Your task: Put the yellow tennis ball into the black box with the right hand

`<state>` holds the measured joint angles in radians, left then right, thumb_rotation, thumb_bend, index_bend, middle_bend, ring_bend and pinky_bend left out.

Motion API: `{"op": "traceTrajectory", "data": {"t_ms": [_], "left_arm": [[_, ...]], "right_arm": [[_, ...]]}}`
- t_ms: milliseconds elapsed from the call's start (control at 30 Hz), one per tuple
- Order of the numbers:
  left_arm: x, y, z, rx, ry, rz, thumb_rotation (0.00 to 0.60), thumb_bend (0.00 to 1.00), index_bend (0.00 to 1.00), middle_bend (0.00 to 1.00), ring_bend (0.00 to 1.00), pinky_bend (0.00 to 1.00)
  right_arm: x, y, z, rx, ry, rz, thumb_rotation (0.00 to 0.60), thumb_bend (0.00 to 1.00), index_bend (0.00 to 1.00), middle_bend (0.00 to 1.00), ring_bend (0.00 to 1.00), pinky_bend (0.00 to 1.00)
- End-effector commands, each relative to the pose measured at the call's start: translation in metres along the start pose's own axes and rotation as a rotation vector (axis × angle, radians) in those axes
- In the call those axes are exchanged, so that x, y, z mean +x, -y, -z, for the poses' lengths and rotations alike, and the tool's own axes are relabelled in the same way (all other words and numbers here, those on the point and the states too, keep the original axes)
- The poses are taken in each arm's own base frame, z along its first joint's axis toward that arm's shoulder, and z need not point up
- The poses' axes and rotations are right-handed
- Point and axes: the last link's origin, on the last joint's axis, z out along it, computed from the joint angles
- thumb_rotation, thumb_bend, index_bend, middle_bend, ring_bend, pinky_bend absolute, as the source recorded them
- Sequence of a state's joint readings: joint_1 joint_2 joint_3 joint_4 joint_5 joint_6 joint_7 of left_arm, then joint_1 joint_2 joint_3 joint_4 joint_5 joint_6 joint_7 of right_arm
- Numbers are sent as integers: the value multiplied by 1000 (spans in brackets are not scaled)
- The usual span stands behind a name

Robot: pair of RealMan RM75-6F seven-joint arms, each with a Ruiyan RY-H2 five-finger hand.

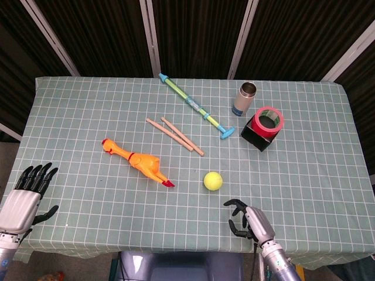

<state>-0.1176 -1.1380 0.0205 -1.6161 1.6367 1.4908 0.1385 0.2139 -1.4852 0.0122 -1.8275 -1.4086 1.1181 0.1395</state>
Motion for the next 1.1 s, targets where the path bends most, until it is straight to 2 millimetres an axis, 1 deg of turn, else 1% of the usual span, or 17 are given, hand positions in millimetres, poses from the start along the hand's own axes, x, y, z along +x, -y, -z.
{"op": "traceTrajectory", "data": {"t_ms": [33, 267, 400, 533, 800, 1000, 1100], "left_arm": [[1, 1, 0, 5, -2, 2, 600, 178, 0, 0, 0, 0], [2, 4, -1, 12, -3, 8, 600, 178, 0, 0, 0, 0], [1, 5, -1, 16, 1, 9, 600, 178, 0, 0, 0, 0], [1, 6, -2, 19, 1, 8, 600, 178, 0, 0, 0, 0], [-2, 7, -3, 33, 14, 5, 600, 178, 0, 0, 0, 0], [-3, 7, -3, 42, 19, 1, 600, 178, 0, 0, 0, 0], [-5, 8, -4, 55, 26, 0, 600, 178, 0, 0, 0, 0]], "right_arm": [[-8, 8, -14, 3, 25, -66, 600, 551, 237, 284, 417, 660], [-24, 18, -28, 2, 77, -158, 600, 566, 134, 241, 368, 659], [-28, 21, -35, 1, 95, -184, 600, 570, 113, 217, 337, 635], [-30, 23, -41, -5, 104, -225, 600, 576, 110, 213, 325, 622], [-33, 28, -52, 2, 161, -324, 600, 578, 108, 209, 306, 565], [-29, 23, -61, 9, 182, -368, 600, 579, 104, 209, 298, 546], [-28, 22, -64, 16, 213, -420, 600, 579, 104, 209, 292, 542]]}}
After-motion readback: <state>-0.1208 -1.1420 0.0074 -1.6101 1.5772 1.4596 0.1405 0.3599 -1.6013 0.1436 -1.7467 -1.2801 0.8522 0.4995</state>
